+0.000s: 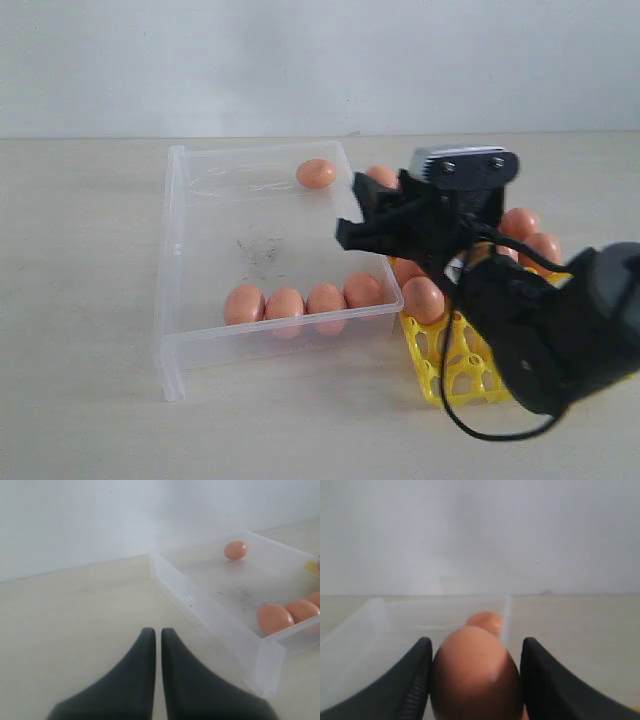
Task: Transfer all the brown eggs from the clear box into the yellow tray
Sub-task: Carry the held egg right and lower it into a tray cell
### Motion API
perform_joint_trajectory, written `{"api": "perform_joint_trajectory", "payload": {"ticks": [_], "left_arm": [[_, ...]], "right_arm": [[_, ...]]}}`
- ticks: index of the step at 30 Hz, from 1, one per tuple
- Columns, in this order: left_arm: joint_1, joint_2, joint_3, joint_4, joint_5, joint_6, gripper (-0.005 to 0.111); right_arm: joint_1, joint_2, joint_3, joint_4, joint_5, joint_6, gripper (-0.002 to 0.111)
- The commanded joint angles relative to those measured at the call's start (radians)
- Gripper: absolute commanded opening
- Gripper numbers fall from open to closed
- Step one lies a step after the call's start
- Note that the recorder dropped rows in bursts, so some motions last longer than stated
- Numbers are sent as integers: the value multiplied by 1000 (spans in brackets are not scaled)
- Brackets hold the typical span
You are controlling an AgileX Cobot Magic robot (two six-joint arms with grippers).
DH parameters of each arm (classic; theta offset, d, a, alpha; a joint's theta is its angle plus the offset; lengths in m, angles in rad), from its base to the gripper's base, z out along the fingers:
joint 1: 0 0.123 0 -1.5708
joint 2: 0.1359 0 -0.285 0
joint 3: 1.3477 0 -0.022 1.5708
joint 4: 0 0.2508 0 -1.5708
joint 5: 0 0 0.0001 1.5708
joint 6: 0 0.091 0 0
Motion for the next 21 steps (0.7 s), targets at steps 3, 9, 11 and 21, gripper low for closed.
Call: {"api": "perform_joint_trajectory", "payload": {"ticks": [3,9,11,21], "left_arm": [[-6,-3,4,2,-2,0,4],[-6,-3,4,2,-2,0,4],[-6,-3,4,2,-2,0,4],[-6,-3,4,2,-2,0,4]], "right_arm": [[-58,-160,268,91,-15,75,0],[-58,-229,407,159,-15,77,0],[-58,-225,415,213,-15,80,0],[-58,-225,360,231,49,57,0]]}}
